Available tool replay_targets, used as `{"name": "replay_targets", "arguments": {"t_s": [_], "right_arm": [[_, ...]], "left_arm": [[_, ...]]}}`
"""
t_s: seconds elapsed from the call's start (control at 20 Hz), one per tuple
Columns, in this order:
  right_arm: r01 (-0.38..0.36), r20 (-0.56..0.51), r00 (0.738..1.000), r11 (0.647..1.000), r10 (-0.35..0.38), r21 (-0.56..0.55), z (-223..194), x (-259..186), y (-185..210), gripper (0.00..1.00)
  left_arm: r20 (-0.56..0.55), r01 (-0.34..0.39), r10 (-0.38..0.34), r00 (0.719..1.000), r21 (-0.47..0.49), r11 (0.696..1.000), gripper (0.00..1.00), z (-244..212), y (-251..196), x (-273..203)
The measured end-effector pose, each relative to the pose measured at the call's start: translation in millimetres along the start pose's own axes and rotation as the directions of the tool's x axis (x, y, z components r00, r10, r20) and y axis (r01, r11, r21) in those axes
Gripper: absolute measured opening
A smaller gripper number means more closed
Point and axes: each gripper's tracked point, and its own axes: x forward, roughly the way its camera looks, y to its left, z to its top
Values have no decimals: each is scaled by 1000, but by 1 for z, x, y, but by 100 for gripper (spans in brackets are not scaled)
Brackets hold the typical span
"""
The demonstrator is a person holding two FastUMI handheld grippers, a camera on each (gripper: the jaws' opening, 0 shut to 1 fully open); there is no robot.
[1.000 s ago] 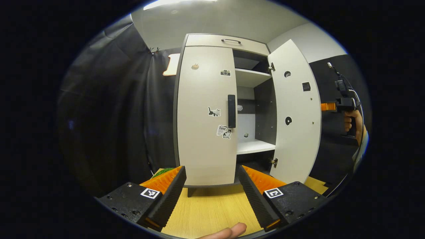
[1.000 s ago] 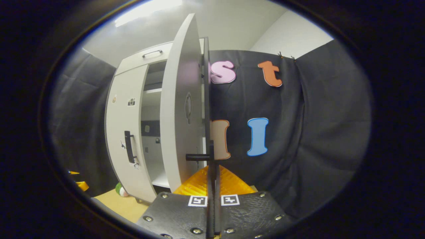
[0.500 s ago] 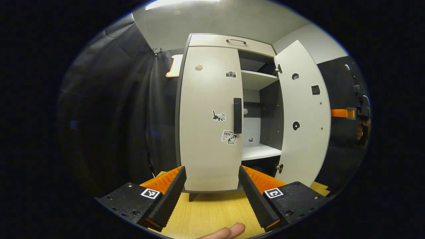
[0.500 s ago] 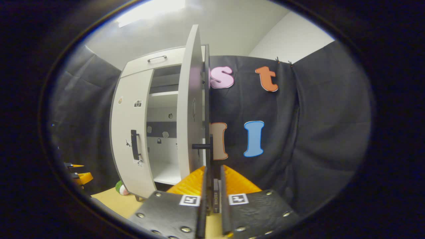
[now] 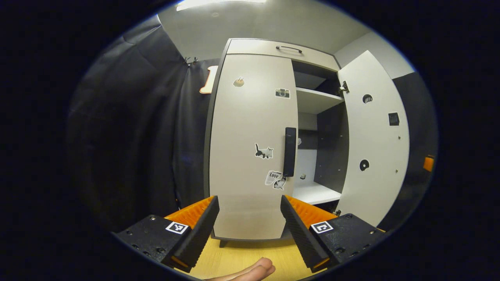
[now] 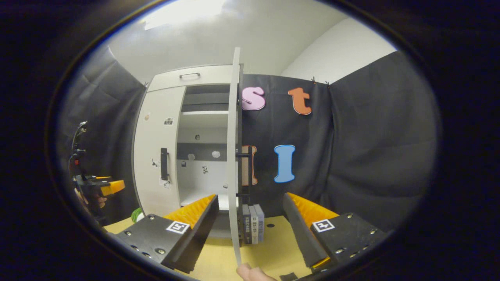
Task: Open the right door of the double-door shoe cabinet with the right hand, and open the left door with the left hand.
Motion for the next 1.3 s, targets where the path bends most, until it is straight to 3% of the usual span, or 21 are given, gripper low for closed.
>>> {"name": "replay_targets", "arguments": {"t_s": [0.5, 0.75, 1.05, 1.15, 1.3], "right_arm": [[-58, 19, 998, 994, 56, 98, -33, -49, 16, 97], [-65, -8, 998, 995, 66, 70, -49, -56, 21, 100], [-88, -7, 996, 992, 89, 95, -57, -67, 27, 97], [-89, 2, 996, 991, 89, 96, -59, -72, 29, 100], [-95, 6, 996, 991, 94, 96, -61, -82, 26, 100]], "left_arm": [[33, 69, -70, 997, 27, 997, 98, 38, -57, 93], [59, 49, -50, 997, 19, 999, 98, 52, -73, 131], [55, 12, -17, 998, 81, 997, 98, 55, -82, 168], [50, 26, -30, 998, 84, 996, 95, 54, -88, 177], [29, 23, -26, 999, 94, 995, 77, 48, -89, 188]]}}
